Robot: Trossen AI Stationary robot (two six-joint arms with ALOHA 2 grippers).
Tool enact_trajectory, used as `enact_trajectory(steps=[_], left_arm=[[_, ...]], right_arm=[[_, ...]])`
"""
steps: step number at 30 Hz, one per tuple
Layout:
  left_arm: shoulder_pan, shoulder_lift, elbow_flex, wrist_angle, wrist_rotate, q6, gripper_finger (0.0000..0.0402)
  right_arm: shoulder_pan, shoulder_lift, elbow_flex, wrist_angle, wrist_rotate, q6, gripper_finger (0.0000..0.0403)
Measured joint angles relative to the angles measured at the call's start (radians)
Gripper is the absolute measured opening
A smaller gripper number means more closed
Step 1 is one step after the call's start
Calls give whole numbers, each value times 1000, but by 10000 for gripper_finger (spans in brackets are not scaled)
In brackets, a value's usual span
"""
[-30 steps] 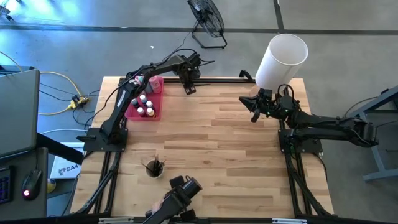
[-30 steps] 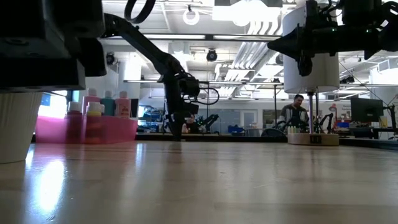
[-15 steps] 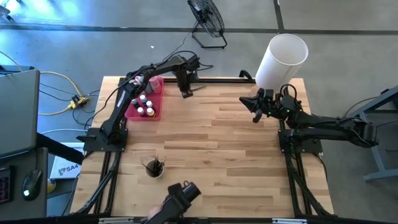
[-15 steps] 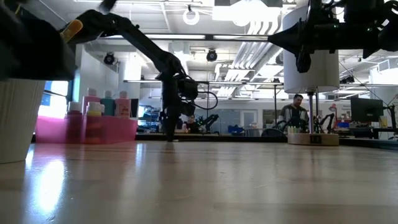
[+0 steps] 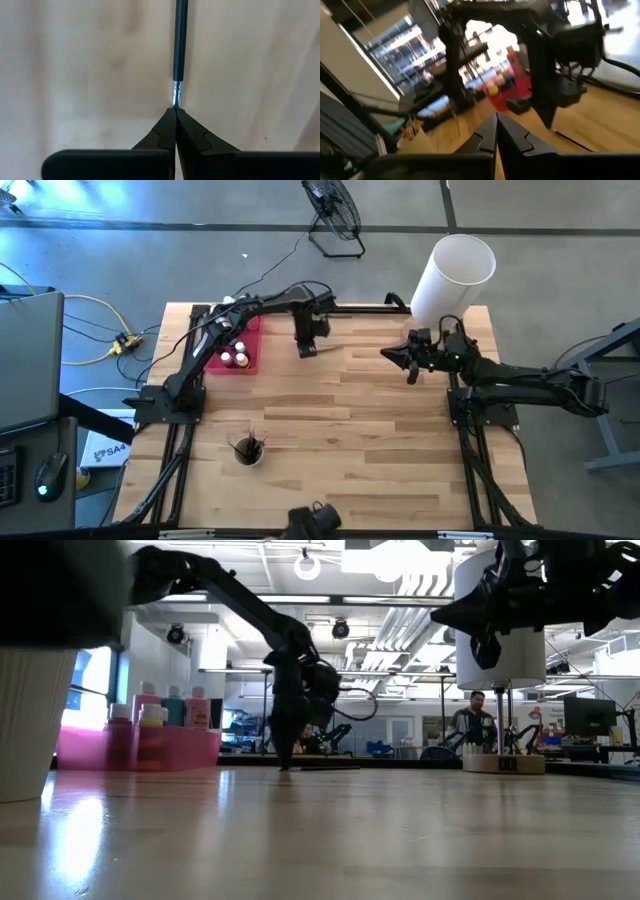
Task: Pick & Place Paint Supplies
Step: Put the silver paintbrush into the light brown cup
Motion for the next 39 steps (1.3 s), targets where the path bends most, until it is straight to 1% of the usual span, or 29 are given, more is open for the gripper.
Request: enact_trajectory(steps=[5, 6, 7, 11, 15, 22, 26, 29, 31, 36, 39], left_arm=[[-90, 0, 0, 47, 10, 20, 0], [-106, 0, 0, 61, -11, 8, 0], [-117, -1, 1, 71, -32, 14, 0], [-148, -2, 2, 100, -43, 21, 0], [-155, -2, 2, 102, -51, 19, 0], [-159, -7, 1, 111, -44, 19, 0], [-171, -14, 11, 119, -42, 58, 0], [-186, -17, 58, 113, -34, 61, 0], [-199, -19, 107, 92, -30, 62, 0], [-230, -19, 246, 73, -44, 63, 0], [-247, -20, 335, 30, -60, 60, 0]], right_arm=[[3, 0, 87, -247, -52, -44, 2], [10, 0, 109, -302, -54, -63, 2], [17, 4, 132, -352, -52, -86, 2], [67, 33, 217, -497, -20, -158, 2], [151, 103, 276, -581, 86, -192, 2], [322, 310, 357, -650, 265, -188, 2], [382, 354, 404, -720, 363, -147, 2], [418, 351, 440, -789, 412, -132, 2], [442, 347, 471, -838, 436, -153, 2], [500, 349, 532, -908, 494, -307, 2], [528, 353, 552, -931, 578, -409, 2]])
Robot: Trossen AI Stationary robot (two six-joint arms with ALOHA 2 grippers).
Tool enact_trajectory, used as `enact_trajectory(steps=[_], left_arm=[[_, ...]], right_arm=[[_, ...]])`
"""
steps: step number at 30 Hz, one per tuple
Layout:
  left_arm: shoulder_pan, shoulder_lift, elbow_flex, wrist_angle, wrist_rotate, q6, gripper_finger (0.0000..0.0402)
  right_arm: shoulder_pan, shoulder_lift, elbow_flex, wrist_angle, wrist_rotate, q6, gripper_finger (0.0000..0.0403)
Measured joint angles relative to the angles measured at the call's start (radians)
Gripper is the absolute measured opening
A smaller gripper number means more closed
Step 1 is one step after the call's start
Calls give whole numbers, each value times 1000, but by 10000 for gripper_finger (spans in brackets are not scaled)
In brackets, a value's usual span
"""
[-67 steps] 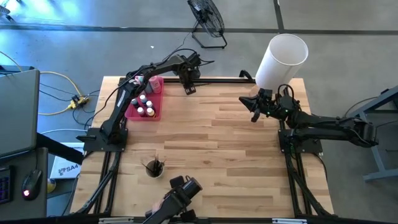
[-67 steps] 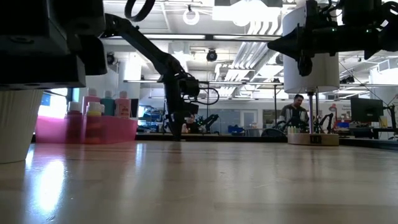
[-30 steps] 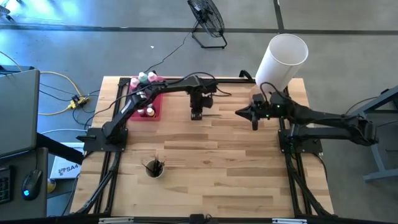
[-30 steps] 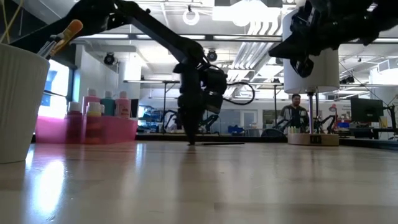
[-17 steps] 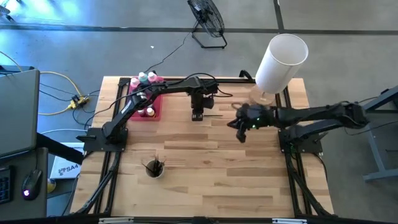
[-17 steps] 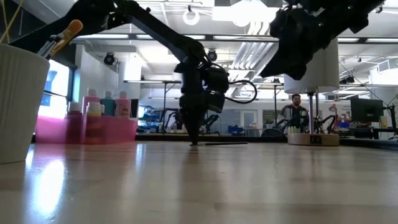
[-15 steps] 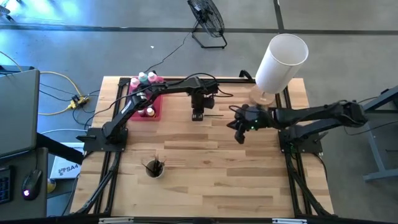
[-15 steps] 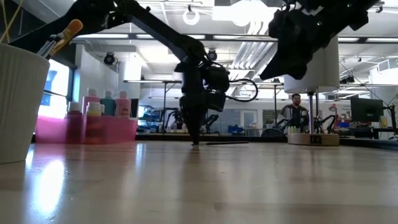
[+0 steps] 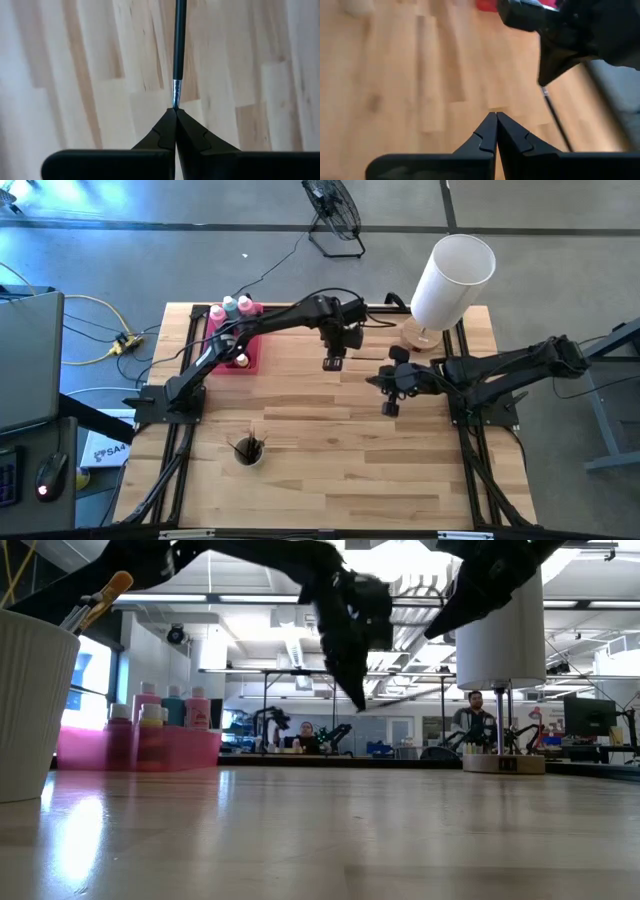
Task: Pick & Place Paint Supplies
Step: Put the silver paintbrush into the light brown cup
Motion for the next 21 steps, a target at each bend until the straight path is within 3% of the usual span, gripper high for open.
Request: enact_trajectory(steps=[3, 11, 13, 18, 21], left_arm=[[-9, -6, 59, -32, -29, -34, 0], [-23, -29, 49, -131, -69, -107, 0], [-25, -29, 48, -125, -61, -126, 0], [-36, -29, 48, -120, -2, -158, 0], [-45, -29, 49, -124, 5, -158, 0]], right_arm=[[22, 2, 2, -2, 109, -125, 2], [72, 26, 22, 6, 401, -427, 2], [69, 37, 25, 11, 387, -455, 2], [43, 52, 25, 13, 109, -512, 2], [29, 53, 25, 16, 47, -517, 2]])
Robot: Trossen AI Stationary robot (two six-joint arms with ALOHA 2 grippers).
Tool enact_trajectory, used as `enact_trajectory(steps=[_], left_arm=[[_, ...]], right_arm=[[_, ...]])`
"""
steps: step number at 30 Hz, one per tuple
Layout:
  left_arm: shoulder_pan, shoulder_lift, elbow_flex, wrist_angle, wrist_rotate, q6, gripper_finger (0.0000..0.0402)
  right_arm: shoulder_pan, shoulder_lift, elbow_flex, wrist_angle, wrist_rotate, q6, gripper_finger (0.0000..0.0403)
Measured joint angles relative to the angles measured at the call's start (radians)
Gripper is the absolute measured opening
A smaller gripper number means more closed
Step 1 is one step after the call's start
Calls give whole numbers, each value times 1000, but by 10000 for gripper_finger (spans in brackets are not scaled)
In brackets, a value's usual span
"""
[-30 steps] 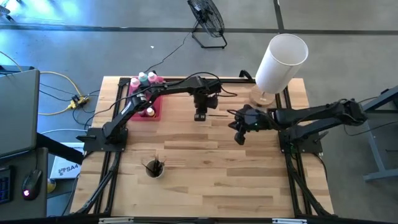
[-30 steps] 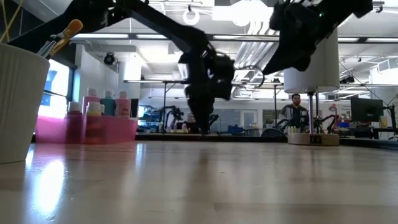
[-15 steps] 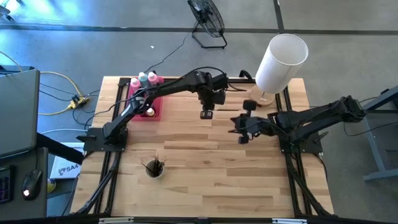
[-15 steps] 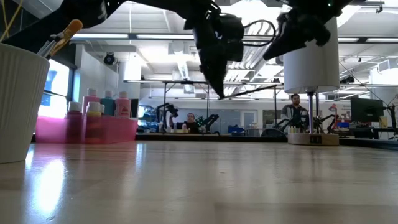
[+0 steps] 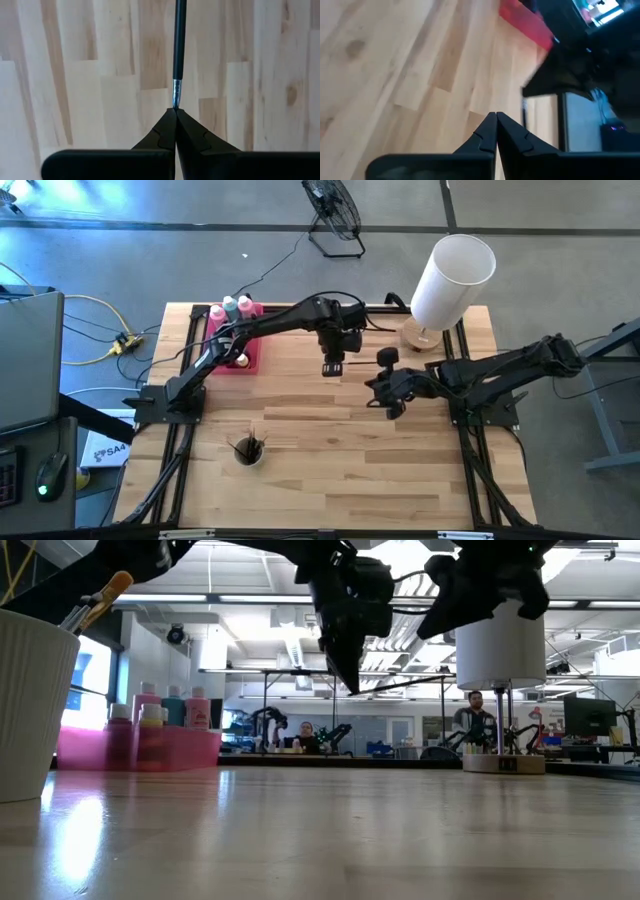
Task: Pick & Place Paint Supplies
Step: Put the silver paintbrush into the light brown cup
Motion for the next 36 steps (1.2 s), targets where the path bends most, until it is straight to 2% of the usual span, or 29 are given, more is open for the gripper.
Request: enact_trajectory(steps=[5, 12, 17, 21, 24, 30, 36], left_arm=[[-12, 0, 8, 4, 23, -4, 0], [-32, 0, 8, -3, 43, -27, 0], [-40, 0, 8, -4, 36, -46, 0], [-38, 0, 8, -5, 36, -48, 0], [-37, 0, 8, -7, 36, -48, 0], [-38, 0, 8, -7, 66, -51, 0], [-38, 0, 8, -7, 88, -59, 0]], right_arm=[[-32, 0, 0, -9, 53, 15, 2], [-60, 55, 0, -114, 61, -17, 9], [-29, 98, -1, -71, 81, -28, 67], [28, 97, 0, 37, 175, -140, 128], [41, 97, 0, 48, 194, -200, 156], [-8, 109, 0, 10, 224, -159, 159], [-46, 114, -1, -7, 163, -156, 151]])
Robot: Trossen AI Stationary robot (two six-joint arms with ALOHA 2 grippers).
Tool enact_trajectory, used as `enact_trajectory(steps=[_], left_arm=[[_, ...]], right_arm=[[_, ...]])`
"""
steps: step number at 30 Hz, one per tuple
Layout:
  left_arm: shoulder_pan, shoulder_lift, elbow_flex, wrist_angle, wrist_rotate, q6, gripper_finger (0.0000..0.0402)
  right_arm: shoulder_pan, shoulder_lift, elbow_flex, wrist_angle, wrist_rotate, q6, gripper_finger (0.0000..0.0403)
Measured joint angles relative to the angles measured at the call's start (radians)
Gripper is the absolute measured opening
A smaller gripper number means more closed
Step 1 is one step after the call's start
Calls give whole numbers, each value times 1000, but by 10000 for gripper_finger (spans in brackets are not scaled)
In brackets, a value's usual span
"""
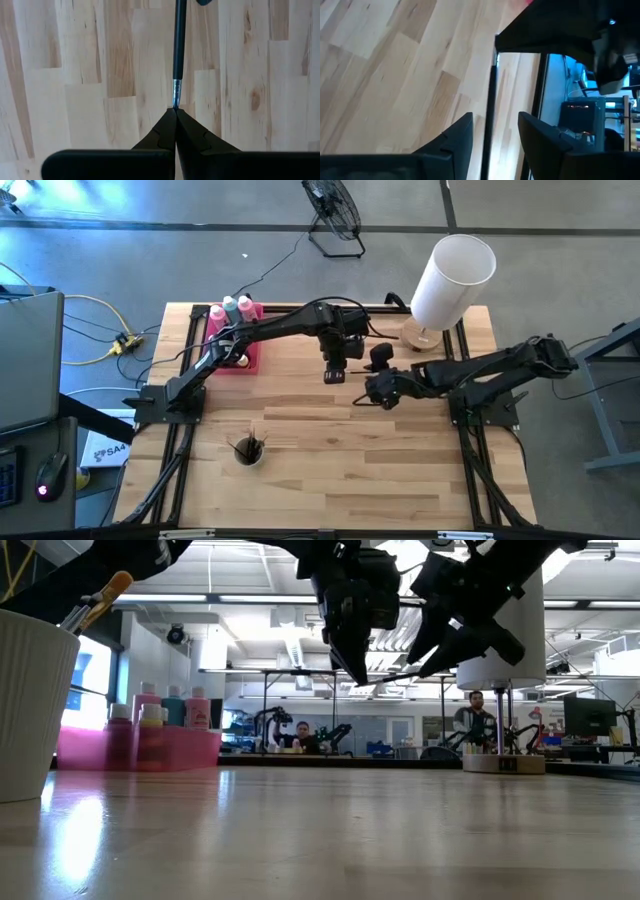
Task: Pick & Place Paint Supplies
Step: Put the silver paintbrush into the light brown cup
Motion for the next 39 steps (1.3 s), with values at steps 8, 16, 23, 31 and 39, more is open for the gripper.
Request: enact_trajectory(steps=[8, 16, 23, 31, 39], left_arm=[[0, 0, 0, 0, 1, -1, 0], [0, 0, 0, 5, 7, -1, 0], [0, 0, 0, 6, 19, -3, 0], [0, 0, 0, 7, 18, -12, 0], [0, 0, 0, 12, 17, -15, 0]], right_arm=[[-27, 0, 0, -44, -28, 3, 150], [-62, 15, 0, -67, -32, 11, 147], [-67, 16, 0, -66, -34, 10, 85], [-66, 16, 0, -62, -33, 9, 9], [-57, 16, 0, -63, -25, 8, 6]])
